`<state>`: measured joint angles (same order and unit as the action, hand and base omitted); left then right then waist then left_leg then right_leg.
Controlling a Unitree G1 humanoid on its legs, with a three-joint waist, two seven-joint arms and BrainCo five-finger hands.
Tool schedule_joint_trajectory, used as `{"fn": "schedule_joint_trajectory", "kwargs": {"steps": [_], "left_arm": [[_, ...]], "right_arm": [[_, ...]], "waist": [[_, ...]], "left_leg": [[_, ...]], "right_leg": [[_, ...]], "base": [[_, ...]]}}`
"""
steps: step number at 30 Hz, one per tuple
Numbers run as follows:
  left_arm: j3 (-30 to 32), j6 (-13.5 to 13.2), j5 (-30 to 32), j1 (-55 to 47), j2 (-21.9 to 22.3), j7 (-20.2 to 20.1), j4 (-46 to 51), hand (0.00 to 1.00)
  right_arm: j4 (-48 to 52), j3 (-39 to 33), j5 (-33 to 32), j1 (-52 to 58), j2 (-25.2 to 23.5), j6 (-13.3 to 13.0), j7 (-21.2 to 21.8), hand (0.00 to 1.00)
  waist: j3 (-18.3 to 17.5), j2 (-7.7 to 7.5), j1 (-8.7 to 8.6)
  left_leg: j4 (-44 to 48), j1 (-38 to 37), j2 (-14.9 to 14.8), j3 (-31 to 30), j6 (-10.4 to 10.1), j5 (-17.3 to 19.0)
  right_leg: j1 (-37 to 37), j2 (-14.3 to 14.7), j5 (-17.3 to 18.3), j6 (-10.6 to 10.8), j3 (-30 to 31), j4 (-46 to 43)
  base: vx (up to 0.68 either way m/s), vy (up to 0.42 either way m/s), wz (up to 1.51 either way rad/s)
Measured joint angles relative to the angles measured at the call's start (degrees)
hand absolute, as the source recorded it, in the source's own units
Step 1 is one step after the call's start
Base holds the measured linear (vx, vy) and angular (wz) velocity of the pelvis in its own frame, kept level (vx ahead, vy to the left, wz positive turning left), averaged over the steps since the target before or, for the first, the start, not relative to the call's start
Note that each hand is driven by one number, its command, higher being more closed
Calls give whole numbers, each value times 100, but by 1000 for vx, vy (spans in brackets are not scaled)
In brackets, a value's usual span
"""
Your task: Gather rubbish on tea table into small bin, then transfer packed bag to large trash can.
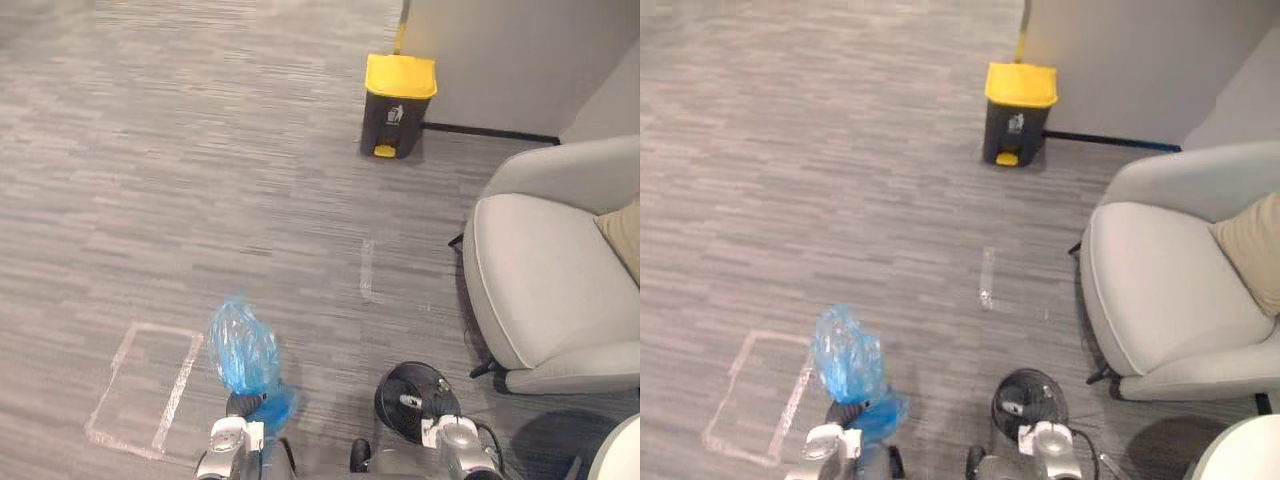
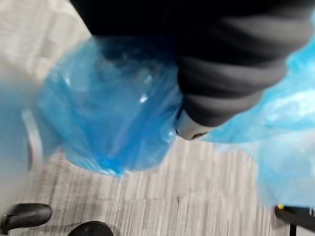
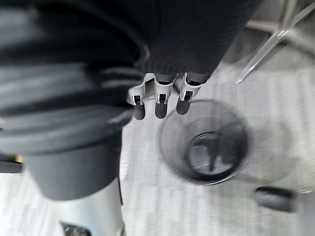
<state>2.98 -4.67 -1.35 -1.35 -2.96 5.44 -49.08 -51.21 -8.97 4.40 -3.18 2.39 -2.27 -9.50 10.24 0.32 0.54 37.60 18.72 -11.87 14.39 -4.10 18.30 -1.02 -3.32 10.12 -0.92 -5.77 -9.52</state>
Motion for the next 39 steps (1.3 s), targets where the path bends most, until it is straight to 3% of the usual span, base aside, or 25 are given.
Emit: {"fn": "schedule_joint_trajectory", "kwargs": {"steps": [1,2,3,4,7,9,12,13,14,16,17,19,20,22,23,25,26,28,29,31,34,35,36,37,39], "left_arm": [[-3,2,0,10,32,-9,-11,100],[-17,0,0,15,103,-16,-31,100],[-21,0,-1,23,116,-20,-72,100],[-43,4,-2,72,57,-11,-156,100],[-67,4,0,198,-94,-11,-200,100],[-72,9,0,213,-179,-6,-250,100],[-231,18,-1,120,-325,15,-251,100],[-256,25,-2,99,-349,19,-251,100],[-279,36,-5,80,-426,52,-261,100],[-272,35,-25,103,-508,90,-257,100],[-220,35,-48,172,-553,98,-258,100],[-211,28,-48,247,-590,103,-256,100],[-193,29,-47,299,-539,114,-357,100],[-217,7,-43,246,-441,77,-397,100],[-215,8,-42,268,-415,80,-420,100],[-160,7,-40,297,-330,66,-439,100],[-132,8,-40,290,-256,53,-410,100],[14,7,-40,231,-79,46,-280,100],[49,10,-43,166,42,40,-160,100],[50,12,-44,131,127,35,-84,100],[56,15,-43,56,168,22,-35,100],[51,21,-43,55,176,7,-41,100],[38,16,-43,31,215,-1,-72,100],[34,16,-43,26,213,-3,-109,100],[1,19,-42,94,93,-4,-248,100]], "right_arm": [[1,-8,0,-32,3,0,-15,0],[-51,-39,-1,38,85,2,-29,0],[-135,-39,0,46,101,4,-41,0],[-300,21,0,69,0,63,-41,0],[-379,18,6,49,-11,68,-36,0],[-376,15,9,-15,-9,66,-27,0],[-379,27,14,-58,-14,54,-9,0],[-378,28,14,-60,-14,55,-8,0],[-385,50,14,4,-6,64,-9,0],[-388,154,14,27,-2,63,-11,0],[-388,237,14,23,4,62,-12,0],[-392,253,13,31,0,66,-11,0],[-480,237,15,42,71,62,-11,0],[-477,180,15,-13,163,72,-19,0],[-480,99,15,-9,180,73,-14,0],[-470,-151,8,86,88,76,-12,0],[-431,-180,7,174,28,84,-11,0],[-282,-89,7,289,-4,94,-10,0],[-163,-58,-1,329,-22,97,-11,0],[-94,-30,-4,326,-24,98,-11,0],[-95,-123,-6,263,-99,97,-15,0],[-104,-223,-7,198,-124,98,-25,0],[-188,-227,-8,241,-19,98,-35,0],[-247,-218,-9,255,0,101,-34,0],[-397,-176,-6,297,-116,134,-12,0]], "waist": [[35,42,-3],[48,145,-8],[56,138,4],[-43,-62,16],[-62,-120,42],[-61,-120,37],[-34,-88,-20],[-32,-88,-54],[-9,-89,-58],[28,-89,-120],[54,-121,-168],[68,-212,-174],[134,-187,-268],[119,7,-261],[126,20,-283],[121,45,-349],[122,50,-339],[130,59,-293],[137,78,-231],[142,55,-75],[123,21,63],[124,26,86],[73,115,117],[57,118,163],[-78,-149,140]], "left_leg": [[-606,61,74,-141,-42,-216],[-1466,12,120,-444,-221,-994],[-1551,-88,175,-430,-151,-1293],[-1782,-213,479,-258,-116,-1195],[-1368,-188,657,-47,235,-852],[-1384,-404,717,86,317,-677],[-2040,-1242,765,303,380,-554],[-2142,-1401,767,305,383,-526],[-2370,-1754,776,359,378,-514],[-2645,-2114,768,383,377,-515],[-2792,-2266,747,376,342,-495],[-2907,-2469,756,361,76,-360],[-2993,-2686,750,158,-42,-286],[-3066,-2701,607,-99,-84,-377],[-2995,-2728,577,-150,-94,-382],[-2235,-2591,390,-326,-144,-404],[-1397,-2369,233,-398,-298,-497],[279,-1707,-44,-410,-444,-996],[1295,-1244,-252,-326,-262,-705],[1657,-720,-288,-178,-70,-349],[314,-156,-113,-58,-46,-201],[-754,-18,99,-187,-66,-429],[-1888,-58,257,-456,-263,-1282],[-1963,-143,305,-434,-244,-1573],[-1970,-257,770,-258,60,-1171]], "right_leg": [[-98,-69,93,154,54,-2],[-198,-94,277,448,142,-24],[-223,-149,327,532,221,-18],[-232,-384,275,542,310,106],[-351,-621,171,645,346,229],[-262,-723,130,726,446,-171],[1002,-802,-89,1281,663,-3083],[1226,-777,62,1140,646,-3524],[1601,-711,353,851,531,-3935],[2044,-550,515,569,179,-3607],[2267,-411,462,456,-73,-2995],[2371,-193,-176,365,-301,-1379],[2166,-61,-917,13,-351,-991],[2188,98,-588,-51,-360,-1144],[2210,105,-426,-83,-379,-1284],[1892,151,-182,-206,-551,-1339],[1568,225,-147,-257,-606,-1141],[1056,305,-96,-281,-593,-778],[725,355,-20,-329,-499,-590],[305,324,100,-330,-293,-357],[-16,131,198,-112,12,-209],[-85,-15,351,106,121,-219],[-128,-76,539,375,287,-225],[-164,-103,566,396,424,-224],[-357,-470,491,504,639,26]], "base": [[304,305,-42],[243,276,-32],[306,330,-24],[311,267,-11],[346,232,-16],[318,186,-36],[270,114,-35],[277,53,-11],[290,8,-8],[349,-48,0],[413,-147,13],[419,-158,15],[359,-93,5],[378,-107,-9],[462,-170,3],[445,-163,21],[352,-114,17],[439,-51,-1],[434,36,-22],[300,80,-44],[338,188,-55],[411,379,-51],[344,332,-50],[498,403,-39],[456,278,-5]]}}
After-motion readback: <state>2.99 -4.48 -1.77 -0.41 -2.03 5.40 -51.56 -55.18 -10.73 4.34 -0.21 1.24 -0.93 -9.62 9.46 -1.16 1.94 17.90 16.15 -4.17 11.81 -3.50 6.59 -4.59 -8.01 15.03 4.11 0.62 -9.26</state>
